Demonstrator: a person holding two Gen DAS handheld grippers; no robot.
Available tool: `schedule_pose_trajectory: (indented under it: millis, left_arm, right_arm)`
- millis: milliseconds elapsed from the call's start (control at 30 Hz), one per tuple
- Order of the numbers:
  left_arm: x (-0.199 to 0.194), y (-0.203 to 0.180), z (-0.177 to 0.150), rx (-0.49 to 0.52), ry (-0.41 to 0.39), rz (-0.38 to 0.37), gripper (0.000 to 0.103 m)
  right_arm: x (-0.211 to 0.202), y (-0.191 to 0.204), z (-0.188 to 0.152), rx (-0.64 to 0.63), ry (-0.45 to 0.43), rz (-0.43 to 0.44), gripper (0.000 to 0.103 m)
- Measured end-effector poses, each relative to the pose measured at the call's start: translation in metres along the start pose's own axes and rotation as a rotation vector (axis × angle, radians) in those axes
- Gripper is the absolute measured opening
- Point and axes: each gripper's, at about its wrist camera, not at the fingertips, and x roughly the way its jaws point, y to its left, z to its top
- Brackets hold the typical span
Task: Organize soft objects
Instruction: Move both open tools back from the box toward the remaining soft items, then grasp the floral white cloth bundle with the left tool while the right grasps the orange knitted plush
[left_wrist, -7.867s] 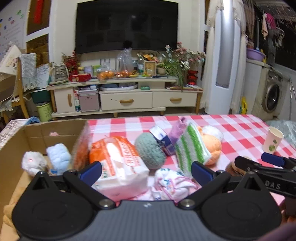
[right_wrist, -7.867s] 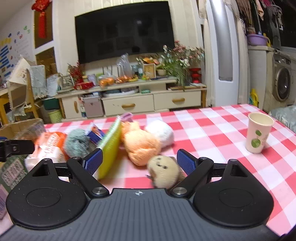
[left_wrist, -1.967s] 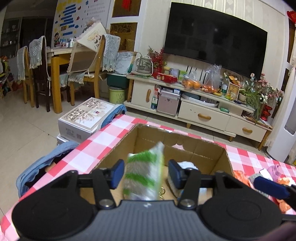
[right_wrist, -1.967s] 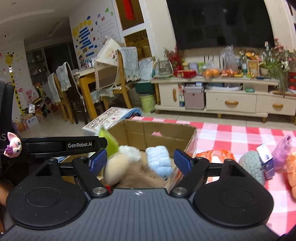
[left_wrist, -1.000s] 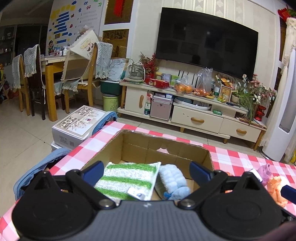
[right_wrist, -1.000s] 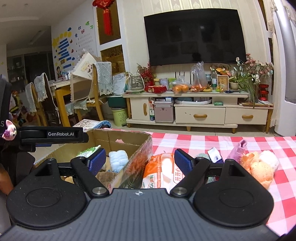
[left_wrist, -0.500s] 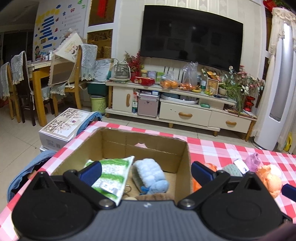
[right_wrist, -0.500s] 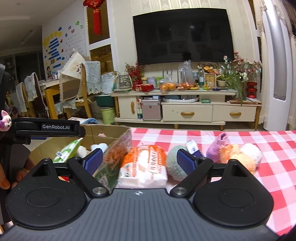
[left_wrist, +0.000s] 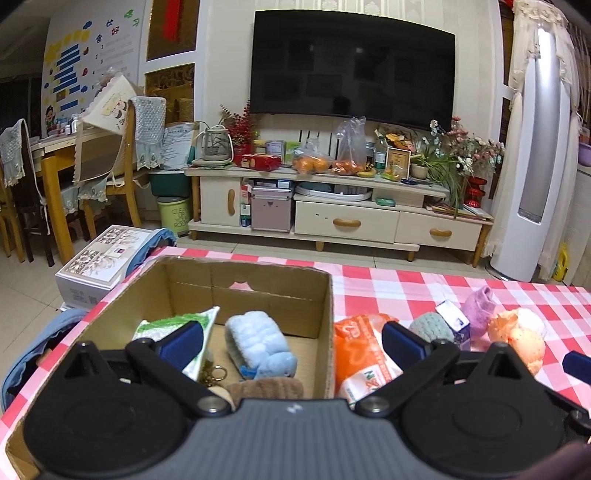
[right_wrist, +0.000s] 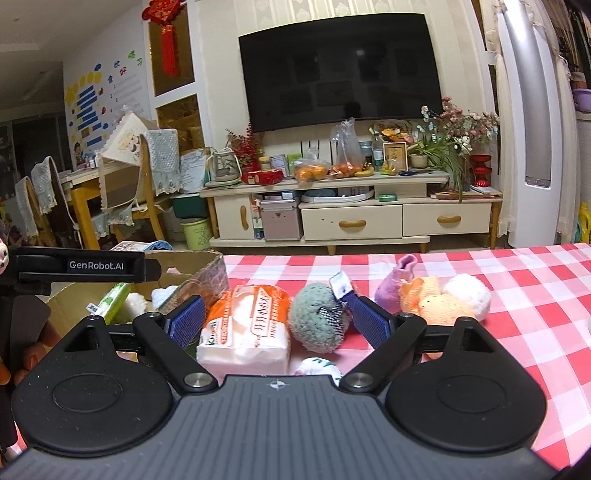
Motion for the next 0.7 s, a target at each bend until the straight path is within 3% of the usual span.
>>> schedule_pose_trajectory:
  millis: [700]
  left_arm:
    - [0.000,-0.049,-0.015,0.109,0.025,-0.076,0.102]
  right_arm:
    - [-0.004,-0.011,-0.010,0.078,-0.016,-0.115,0.103]
